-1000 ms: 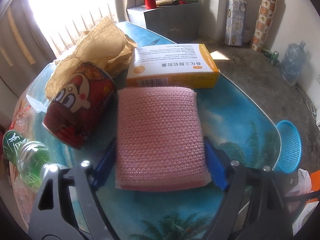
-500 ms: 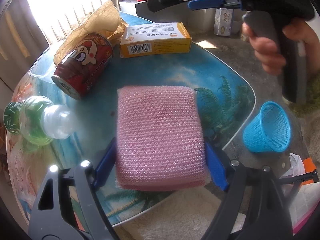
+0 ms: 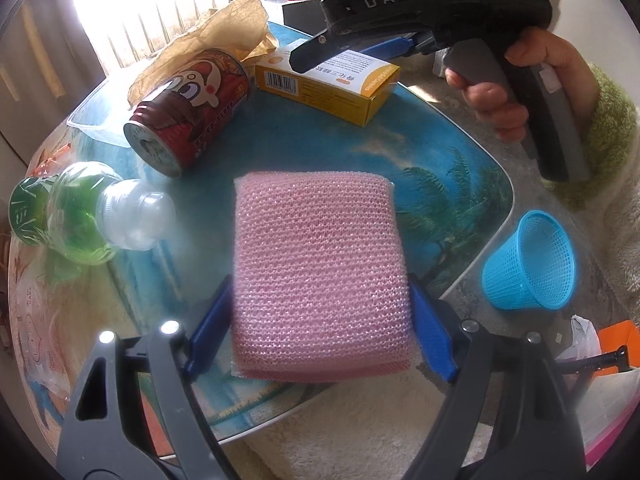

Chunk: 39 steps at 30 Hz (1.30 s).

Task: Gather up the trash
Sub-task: 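Grasp the orange-white capsule box with the right gripper while the left holds the sponge, then carry sponge and box over the blue basket and open both grippers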

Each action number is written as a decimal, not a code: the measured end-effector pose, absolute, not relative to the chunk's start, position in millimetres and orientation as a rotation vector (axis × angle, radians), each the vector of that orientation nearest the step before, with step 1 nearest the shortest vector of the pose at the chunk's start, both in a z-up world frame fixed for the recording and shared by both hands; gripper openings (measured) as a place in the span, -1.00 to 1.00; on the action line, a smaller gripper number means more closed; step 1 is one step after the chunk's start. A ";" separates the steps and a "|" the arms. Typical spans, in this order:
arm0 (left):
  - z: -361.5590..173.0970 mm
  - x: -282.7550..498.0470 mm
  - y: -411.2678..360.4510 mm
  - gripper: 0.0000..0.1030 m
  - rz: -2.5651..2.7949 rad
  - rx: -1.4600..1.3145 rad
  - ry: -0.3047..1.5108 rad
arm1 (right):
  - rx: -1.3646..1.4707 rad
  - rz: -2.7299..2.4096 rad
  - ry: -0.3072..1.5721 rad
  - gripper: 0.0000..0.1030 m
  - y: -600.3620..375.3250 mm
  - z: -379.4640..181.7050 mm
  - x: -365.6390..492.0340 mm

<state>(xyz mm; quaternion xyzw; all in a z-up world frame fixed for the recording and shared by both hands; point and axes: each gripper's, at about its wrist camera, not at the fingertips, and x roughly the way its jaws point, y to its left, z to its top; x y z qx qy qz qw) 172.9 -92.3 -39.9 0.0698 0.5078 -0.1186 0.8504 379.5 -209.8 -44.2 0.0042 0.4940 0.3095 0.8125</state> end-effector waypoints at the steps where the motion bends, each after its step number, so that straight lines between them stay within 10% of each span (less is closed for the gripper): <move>1: -40.2 173.1 -92.5 0.52 -0.251 0.145 1.070 | -0.015 0.648 1.052 0.82 -207.3 -43.4 375.2; 8: -43.4 179.4 -87.8 0.52 -0.246 0.095 1.084 | -0.164 0.482 1.066 0.37 -188.7 -55.1 367.4; 39: -51.2 196.0 -83.4 0.52 -0.216 0.065 1.081 | 0.055 0.265 1.032 0.38 -243.7 -58.9 235.2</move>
